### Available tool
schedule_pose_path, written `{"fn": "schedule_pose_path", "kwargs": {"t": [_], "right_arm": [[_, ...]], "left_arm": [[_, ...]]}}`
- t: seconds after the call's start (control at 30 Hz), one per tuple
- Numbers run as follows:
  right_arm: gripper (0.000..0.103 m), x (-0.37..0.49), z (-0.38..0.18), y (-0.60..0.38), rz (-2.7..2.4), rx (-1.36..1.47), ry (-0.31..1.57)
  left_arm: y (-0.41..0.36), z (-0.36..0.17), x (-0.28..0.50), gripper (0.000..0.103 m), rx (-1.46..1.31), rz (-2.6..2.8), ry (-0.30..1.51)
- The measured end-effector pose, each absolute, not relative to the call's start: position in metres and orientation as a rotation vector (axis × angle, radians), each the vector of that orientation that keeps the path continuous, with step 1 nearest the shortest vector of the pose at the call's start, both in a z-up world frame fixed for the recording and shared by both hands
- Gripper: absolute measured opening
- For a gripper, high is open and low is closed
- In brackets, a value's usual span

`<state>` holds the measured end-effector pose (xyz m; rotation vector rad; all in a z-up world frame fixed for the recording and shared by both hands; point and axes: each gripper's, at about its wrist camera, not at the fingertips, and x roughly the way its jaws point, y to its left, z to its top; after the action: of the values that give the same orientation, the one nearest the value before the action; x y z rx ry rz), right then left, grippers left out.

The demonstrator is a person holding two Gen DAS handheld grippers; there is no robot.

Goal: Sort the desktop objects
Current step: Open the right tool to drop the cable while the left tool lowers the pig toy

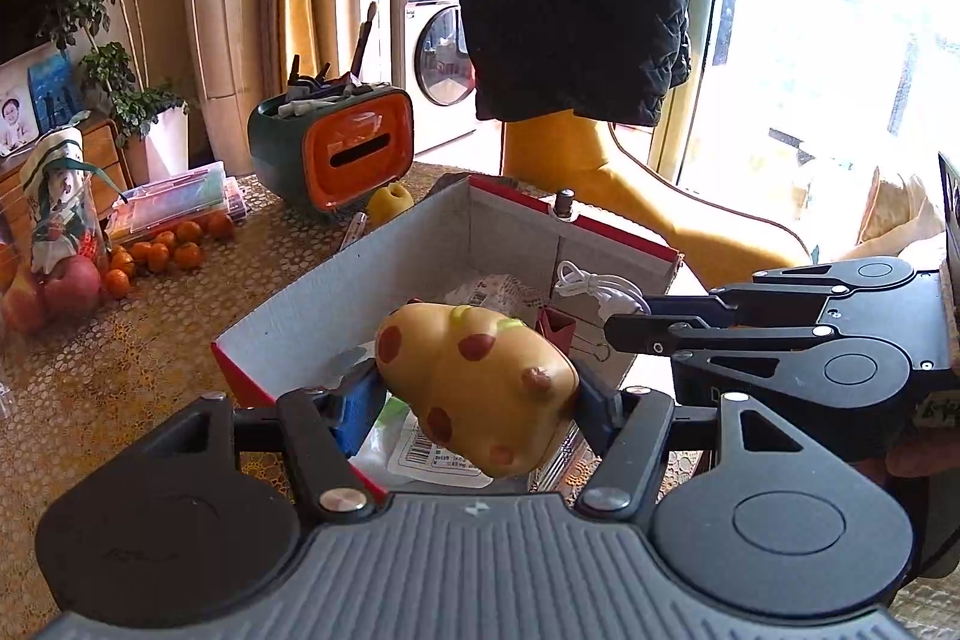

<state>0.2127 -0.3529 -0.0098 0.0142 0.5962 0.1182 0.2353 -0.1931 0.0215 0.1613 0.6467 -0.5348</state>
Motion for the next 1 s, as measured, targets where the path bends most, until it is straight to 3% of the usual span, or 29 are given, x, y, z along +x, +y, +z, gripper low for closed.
{"fn": "schedule_pose_path", "kwargs": {"t": [1.0], "right_arm": [[0.013, 0.296, -0.058, -0.372, 0.085, 0.003, 0.731]], "left_arm": [[-0.244, -0.045, 0.306, 0.065, 0.211, -0.481, 0.832]]}}
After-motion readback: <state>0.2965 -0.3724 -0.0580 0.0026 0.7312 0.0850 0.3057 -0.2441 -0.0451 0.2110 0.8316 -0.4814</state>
